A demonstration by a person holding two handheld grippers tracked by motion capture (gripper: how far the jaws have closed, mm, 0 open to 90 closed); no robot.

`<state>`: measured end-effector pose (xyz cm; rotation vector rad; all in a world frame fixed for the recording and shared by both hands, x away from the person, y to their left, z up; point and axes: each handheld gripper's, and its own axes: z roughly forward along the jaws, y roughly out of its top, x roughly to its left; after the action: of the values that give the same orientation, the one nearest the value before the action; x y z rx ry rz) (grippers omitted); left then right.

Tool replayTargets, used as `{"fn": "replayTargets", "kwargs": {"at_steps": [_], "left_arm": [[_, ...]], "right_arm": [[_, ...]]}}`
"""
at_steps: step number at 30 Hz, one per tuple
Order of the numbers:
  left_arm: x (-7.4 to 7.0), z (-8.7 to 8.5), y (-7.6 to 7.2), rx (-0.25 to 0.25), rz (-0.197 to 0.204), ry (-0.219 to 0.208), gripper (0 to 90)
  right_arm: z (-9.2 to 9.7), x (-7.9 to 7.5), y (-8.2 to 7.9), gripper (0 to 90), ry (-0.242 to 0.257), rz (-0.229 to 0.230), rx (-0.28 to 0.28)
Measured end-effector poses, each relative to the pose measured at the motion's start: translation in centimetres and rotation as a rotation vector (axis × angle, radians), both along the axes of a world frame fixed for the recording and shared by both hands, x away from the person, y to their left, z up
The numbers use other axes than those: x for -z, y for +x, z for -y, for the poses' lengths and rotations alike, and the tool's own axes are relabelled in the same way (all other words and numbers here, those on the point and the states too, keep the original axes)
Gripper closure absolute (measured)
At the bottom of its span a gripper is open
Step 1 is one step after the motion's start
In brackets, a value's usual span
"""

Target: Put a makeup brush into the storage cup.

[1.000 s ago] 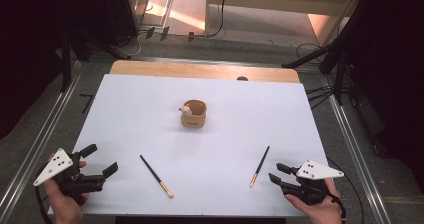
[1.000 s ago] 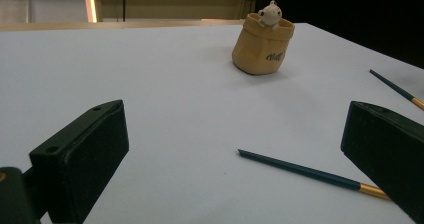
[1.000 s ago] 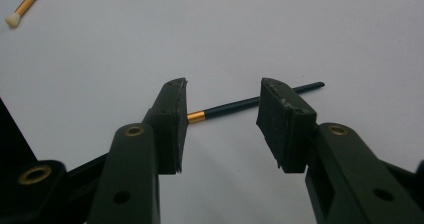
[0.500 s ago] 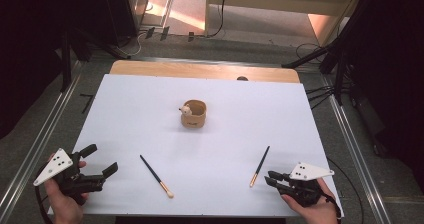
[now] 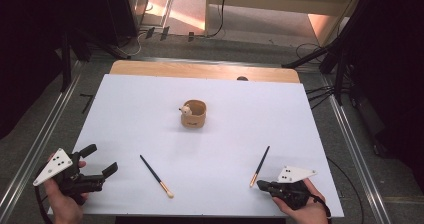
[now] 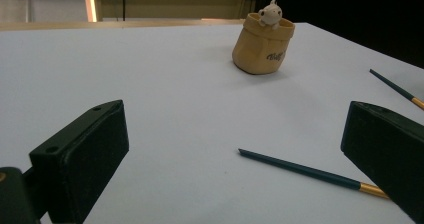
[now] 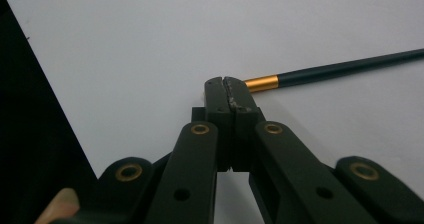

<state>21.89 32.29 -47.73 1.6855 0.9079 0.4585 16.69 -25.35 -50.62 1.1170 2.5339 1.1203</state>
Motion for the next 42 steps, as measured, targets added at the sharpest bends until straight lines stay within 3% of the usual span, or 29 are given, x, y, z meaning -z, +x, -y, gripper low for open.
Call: {"fn": "replayTargets", "kwargs": {"at_steps": [15,42], "left_arm": [[0.0,0.1,0.0,0.001,-0.003,0.003,0.0],[0.0,0.2,-0.1,0.002,-0.004,0.0,0.0]], "right_arm": [[-1.5,1.0,0.9,90.0,-0.034,-0.004,0.025],[-4.5,1.1,3.9,90.0,-0.03,0.029,0.107]]}}
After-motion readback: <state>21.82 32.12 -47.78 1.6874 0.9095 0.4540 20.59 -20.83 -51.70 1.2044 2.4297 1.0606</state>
